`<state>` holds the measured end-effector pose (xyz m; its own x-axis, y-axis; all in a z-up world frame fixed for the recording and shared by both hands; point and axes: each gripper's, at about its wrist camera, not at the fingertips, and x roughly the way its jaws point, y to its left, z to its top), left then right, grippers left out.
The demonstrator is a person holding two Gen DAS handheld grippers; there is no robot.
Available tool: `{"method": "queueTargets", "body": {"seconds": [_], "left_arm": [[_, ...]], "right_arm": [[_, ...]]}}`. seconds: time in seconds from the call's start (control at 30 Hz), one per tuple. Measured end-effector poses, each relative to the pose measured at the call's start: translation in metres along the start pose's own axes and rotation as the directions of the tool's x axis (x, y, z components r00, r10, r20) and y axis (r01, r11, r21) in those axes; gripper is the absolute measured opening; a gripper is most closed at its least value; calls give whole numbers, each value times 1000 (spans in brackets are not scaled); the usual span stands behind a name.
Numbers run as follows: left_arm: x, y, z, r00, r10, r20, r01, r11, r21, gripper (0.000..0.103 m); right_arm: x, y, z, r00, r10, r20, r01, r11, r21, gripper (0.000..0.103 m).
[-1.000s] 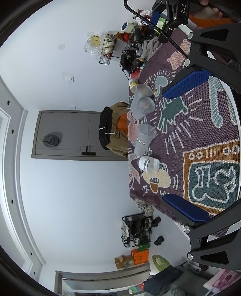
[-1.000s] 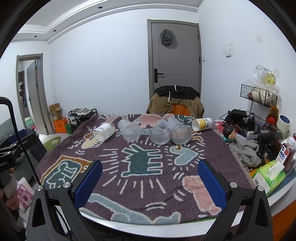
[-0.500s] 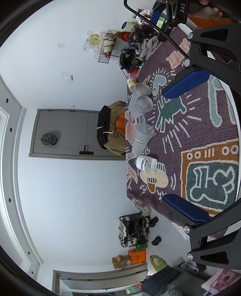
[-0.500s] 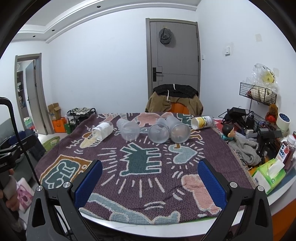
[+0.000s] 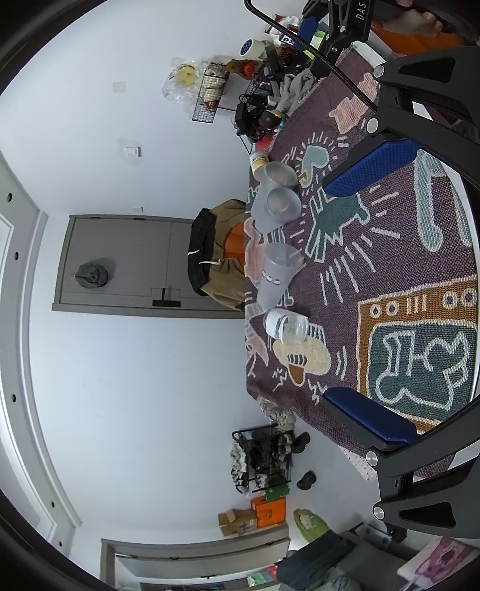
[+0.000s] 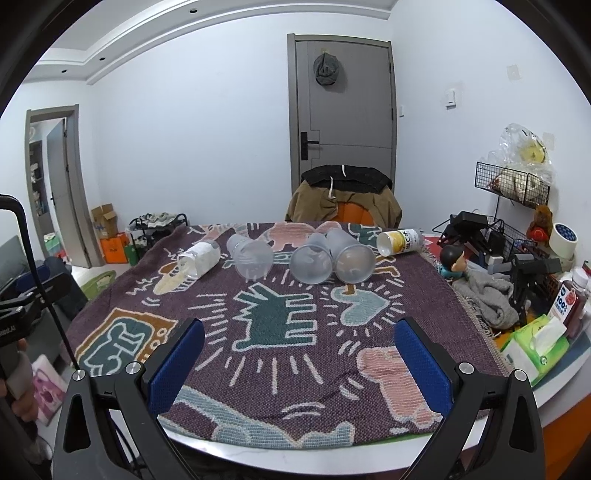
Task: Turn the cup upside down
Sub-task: 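Move the right gripper to the frosted cup lying on its side and grasp it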
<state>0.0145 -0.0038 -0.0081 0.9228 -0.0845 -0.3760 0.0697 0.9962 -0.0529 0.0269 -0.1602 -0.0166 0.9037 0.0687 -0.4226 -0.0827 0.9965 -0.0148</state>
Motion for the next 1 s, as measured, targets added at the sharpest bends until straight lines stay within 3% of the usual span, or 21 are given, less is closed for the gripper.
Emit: {"method": "queueTargets", "body": {"seconds": [0.37,0.7,0.83,1.0], "left_arm": [[21,5,16,1000,16,-6,-16,1000,15,103],[46,15,50,999,33,-5,-33,999,42,103],[59,19,63,1000,25,-15,-25,999,41,103],[79,28,74,999,16,-52,-16,1000,8,103]], "right_arm": [[16,4,32,1000,-9,13,9,999,-32,103],[47,-12,89,998,-58,1,57,991,-124,103],[64,-28,102,997,-71,3,71,991,-110,103],[99,-48,113,995,-79,-58,75,994,-74,103]]}}
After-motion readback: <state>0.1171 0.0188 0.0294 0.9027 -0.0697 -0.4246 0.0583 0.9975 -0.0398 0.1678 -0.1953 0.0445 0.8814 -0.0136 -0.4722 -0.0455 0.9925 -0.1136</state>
